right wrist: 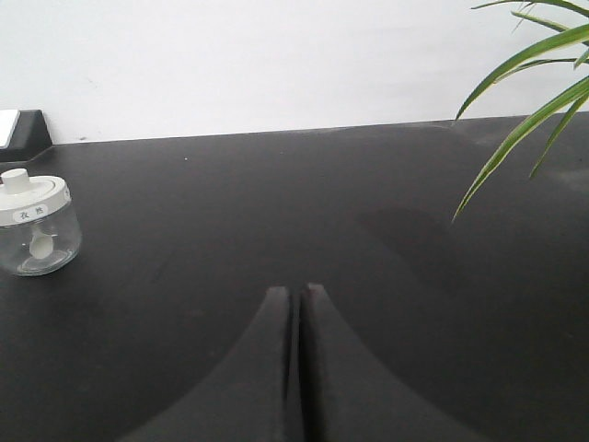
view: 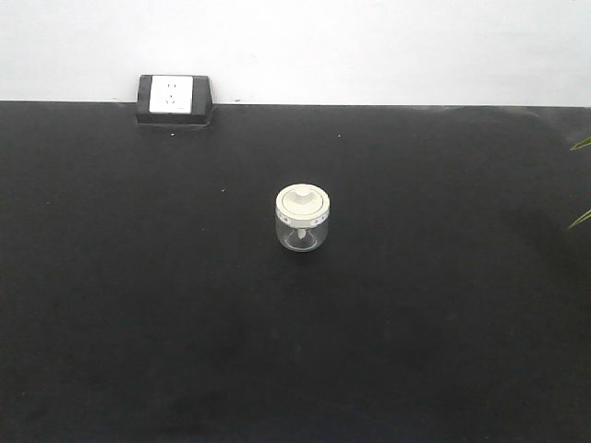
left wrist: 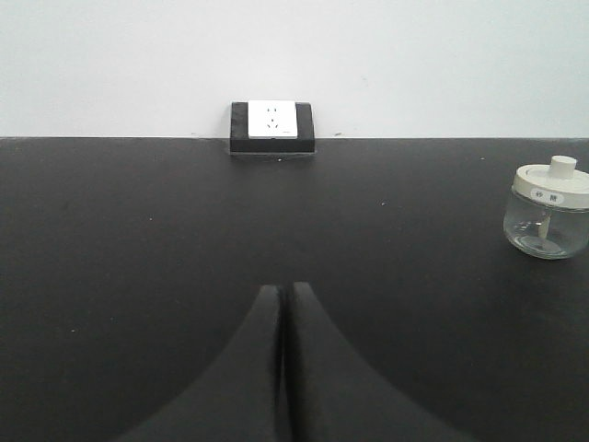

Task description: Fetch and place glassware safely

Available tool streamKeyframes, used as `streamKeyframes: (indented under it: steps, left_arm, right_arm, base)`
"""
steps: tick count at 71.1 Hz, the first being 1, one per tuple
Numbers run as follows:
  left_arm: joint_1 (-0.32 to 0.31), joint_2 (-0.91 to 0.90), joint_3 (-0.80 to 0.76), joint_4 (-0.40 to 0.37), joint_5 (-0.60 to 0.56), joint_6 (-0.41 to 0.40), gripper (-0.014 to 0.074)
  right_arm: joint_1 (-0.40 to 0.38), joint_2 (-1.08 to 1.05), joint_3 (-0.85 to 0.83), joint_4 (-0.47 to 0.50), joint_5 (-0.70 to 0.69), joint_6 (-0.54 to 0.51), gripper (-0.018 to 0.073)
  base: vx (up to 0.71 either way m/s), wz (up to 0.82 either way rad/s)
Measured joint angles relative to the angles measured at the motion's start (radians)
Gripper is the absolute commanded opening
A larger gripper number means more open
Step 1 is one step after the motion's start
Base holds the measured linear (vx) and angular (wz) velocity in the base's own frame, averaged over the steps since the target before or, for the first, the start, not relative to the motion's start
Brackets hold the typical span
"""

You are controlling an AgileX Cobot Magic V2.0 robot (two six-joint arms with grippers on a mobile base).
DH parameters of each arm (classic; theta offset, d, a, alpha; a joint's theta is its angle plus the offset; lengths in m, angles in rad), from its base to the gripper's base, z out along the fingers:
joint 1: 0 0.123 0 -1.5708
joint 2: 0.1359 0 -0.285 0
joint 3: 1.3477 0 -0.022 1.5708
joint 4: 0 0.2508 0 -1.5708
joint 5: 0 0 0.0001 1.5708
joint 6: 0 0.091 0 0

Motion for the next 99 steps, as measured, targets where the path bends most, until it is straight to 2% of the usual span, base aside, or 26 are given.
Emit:
streamKeyframes:
  steps: [99]
  left_arm:
    - [0.000,0.000,0.000,0.000,0.000,0.000,-0.0007]
  right_arm:
    - [0.000,0.000,0.000,0.000,0.000,0.000,-0.0003]
  base:
    - [0.00,0.00]
